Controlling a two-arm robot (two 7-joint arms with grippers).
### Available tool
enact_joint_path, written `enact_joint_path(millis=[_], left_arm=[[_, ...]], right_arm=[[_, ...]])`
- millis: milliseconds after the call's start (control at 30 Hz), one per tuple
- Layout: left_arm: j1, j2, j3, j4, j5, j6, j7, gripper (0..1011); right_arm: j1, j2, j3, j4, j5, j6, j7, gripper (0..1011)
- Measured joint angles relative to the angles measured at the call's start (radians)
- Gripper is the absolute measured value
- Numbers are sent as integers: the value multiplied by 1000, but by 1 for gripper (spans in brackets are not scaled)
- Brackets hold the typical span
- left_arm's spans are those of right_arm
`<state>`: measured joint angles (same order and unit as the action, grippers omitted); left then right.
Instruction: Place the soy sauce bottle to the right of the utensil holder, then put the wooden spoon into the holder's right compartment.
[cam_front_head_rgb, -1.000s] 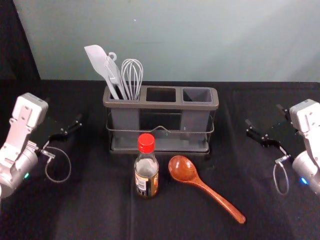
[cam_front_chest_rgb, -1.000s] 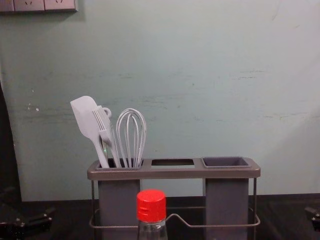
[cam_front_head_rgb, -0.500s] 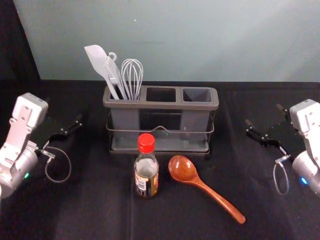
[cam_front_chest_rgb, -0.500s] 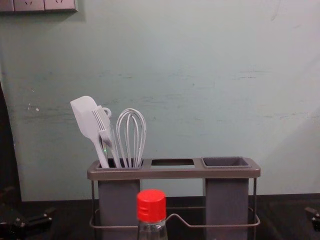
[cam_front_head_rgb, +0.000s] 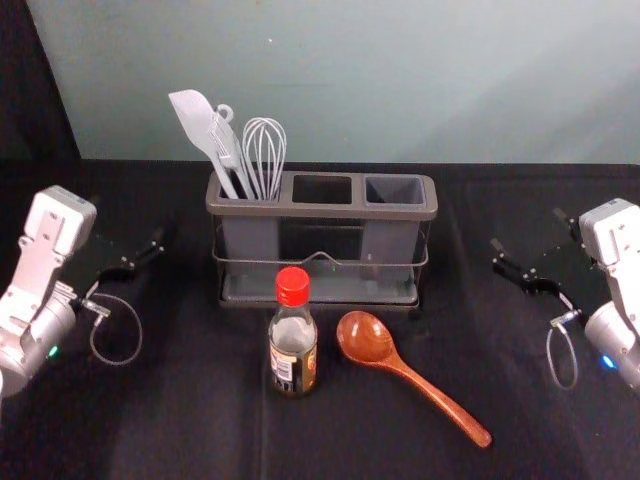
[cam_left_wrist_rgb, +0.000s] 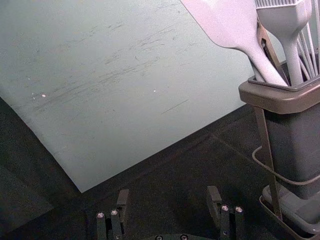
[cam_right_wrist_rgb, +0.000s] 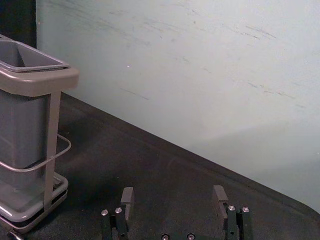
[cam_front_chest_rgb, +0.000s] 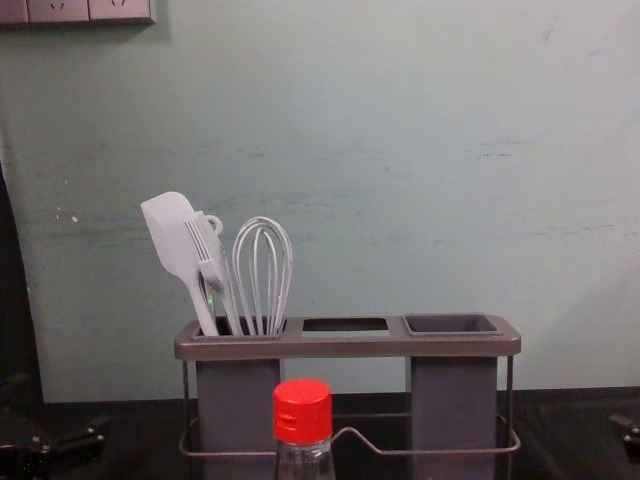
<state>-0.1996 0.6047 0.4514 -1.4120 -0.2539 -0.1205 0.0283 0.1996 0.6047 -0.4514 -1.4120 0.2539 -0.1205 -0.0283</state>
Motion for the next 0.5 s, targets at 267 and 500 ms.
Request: enact_joint_path(millis=[267,500], left_arm=[[0,0,0,0,0,0,0,1000],[0,0,0,0,0,0,0,1000]], right_arm=[[0,0,0,0,0,0,0,1003],[0,0,0,0,0,0,0,1003]])
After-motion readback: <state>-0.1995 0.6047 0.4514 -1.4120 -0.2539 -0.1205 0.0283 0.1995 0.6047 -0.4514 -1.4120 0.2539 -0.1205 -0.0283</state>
